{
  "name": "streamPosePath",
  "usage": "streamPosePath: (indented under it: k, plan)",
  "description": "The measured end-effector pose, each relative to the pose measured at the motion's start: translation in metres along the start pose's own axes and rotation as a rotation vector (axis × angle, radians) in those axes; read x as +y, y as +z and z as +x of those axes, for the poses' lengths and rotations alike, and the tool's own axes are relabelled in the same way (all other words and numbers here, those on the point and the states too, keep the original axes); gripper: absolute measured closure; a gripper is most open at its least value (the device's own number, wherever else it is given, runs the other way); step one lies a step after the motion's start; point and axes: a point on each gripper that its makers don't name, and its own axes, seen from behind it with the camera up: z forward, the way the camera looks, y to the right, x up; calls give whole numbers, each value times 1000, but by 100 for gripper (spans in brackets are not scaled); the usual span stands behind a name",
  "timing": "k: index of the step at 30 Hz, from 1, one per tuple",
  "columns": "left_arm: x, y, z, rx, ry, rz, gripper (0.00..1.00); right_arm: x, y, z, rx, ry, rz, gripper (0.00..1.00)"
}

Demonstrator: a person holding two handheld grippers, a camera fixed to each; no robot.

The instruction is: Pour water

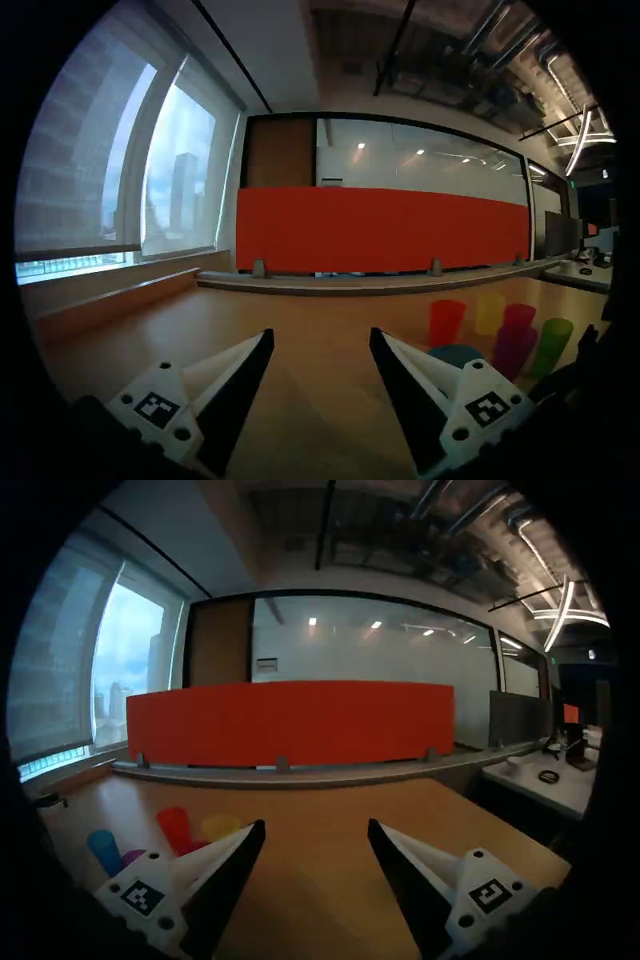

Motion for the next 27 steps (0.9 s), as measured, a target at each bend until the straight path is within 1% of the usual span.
streamPosePath:
  k: [9, 21, 27]
  plan:
    - [1, 1, 0, 1, 17, 2, 12, -4, 1, 3, 0, 21, 8, 1]
    - [1, 1, -1, -1, 20, 2, 12, -2, -2, 4, 6, 8, 7, 1]
    - [0, 0, -1, -1, 22, 2, 12, -1, -7, 8, 31, -4, 10, 1]
